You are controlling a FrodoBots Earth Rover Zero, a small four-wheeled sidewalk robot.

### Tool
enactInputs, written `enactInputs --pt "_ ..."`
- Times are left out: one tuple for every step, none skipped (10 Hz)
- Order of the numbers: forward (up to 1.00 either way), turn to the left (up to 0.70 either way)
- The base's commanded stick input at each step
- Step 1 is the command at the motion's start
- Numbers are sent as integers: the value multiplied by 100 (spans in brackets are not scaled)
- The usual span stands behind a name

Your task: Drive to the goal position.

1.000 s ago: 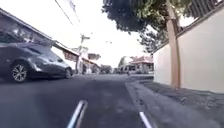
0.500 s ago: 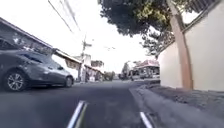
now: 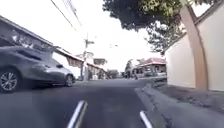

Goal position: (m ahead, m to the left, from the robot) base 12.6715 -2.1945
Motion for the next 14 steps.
enactInputs --pt "85 -34" --pt "85 -34" --pt "85 -34" --pt "85 -34" --pt "85 -34" --pt "85 -34" --pt "85 -18" --pt "85 0" --pt "85 0" --pt "85 0" --pt "85 0" --pt "85 0" --pt "85 0" --pt "85 0"
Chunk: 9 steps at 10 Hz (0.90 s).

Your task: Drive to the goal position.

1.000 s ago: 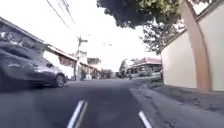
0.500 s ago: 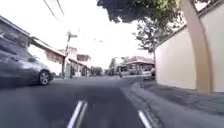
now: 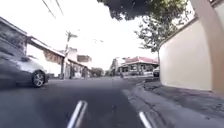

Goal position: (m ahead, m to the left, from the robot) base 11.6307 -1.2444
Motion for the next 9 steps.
enactInputs --pt "85 0" --pt "85 0" --pt "85 0" --pt "85 0" --pt "85 0" --pt "85 0" --pt "85 0" --pt "85 0" --pt "85 0"
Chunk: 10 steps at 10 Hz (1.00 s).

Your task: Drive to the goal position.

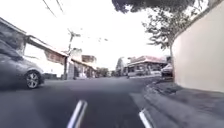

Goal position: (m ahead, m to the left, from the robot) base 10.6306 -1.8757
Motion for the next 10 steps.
enactInputs --pt "85 -8" --pt "85 -16" --pt "85 -24" --pt "85 -32" --pt "85 -34" --pt "85 -34" --pt "85 -34" --pt "85 -34" --pt "85 -34" --pt "85 -34"
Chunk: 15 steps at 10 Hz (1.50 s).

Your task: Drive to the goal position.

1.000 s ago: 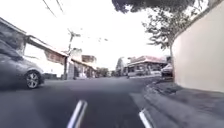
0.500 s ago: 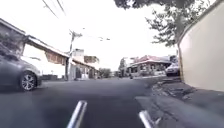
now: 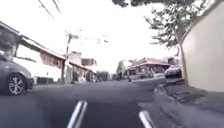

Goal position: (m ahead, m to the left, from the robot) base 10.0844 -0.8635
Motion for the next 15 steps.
enactInputs --pt "85 -34" --pt "85 -34" --pt "85 -34" --pt "85 -34" --pt "85 -31" --pt "85 -18" --pt "85 -5" --pt "85 0" --pt "85 0" --pt "85 0" --pt "85 0" --pt "85 0" --pt "85 0" --pt "85 0" --pt "85 0"
